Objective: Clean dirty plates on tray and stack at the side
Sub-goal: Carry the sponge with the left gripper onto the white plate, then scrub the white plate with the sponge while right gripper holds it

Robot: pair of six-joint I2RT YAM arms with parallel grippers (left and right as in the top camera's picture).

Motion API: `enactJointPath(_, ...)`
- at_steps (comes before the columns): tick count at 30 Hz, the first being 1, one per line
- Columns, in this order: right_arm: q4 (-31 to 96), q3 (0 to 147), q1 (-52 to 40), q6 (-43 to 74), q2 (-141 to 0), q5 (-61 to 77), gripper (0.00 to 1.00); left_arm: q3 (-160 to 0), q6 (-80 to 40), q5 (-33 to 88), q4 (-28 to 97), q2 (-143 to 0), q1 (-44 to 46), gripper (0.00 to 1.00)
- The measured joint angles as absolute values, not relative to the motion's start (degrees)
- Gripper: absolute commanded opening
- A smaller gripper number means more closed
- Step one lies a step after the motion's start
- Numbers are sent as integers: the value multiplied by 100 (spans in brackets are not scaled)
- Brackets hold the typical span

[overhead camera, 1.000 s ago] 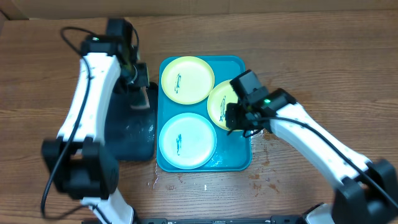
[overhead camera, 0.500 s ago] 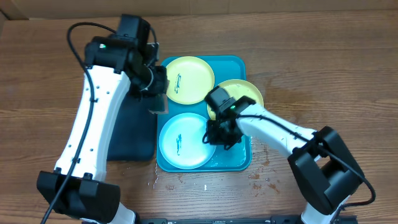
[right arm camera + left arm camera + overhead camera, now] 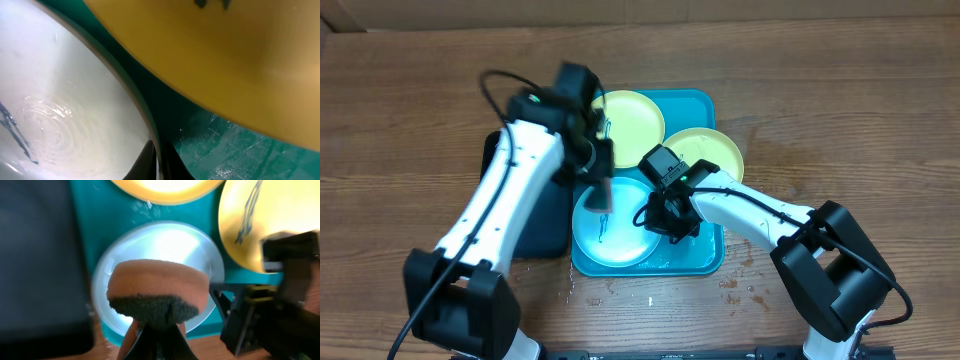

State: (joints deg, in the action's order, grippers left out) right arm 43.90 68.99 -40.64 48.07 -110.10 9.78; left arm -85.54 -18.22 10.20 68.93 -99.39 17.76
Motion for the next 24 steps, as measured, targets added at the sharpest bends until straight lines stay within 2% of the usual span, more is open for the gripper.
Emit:
enactJointPath(7, 4375, 6899, -4064, 4958, -11010, 993, 4, -6672, -2259, 1114, 4923, -9966, 2340, 4)
enactJointPath(11, 4372, 6899, -4064, 4976, -11010, 991, 4, -6108, -2390, 775, 4257, -9979, 2355, 4)
enactJointPath(24, 4392, 6899, -4064, 4991, -11010, 1000, 4, -5931, -2408, -1190, 4292, -10016, 2364, 4)
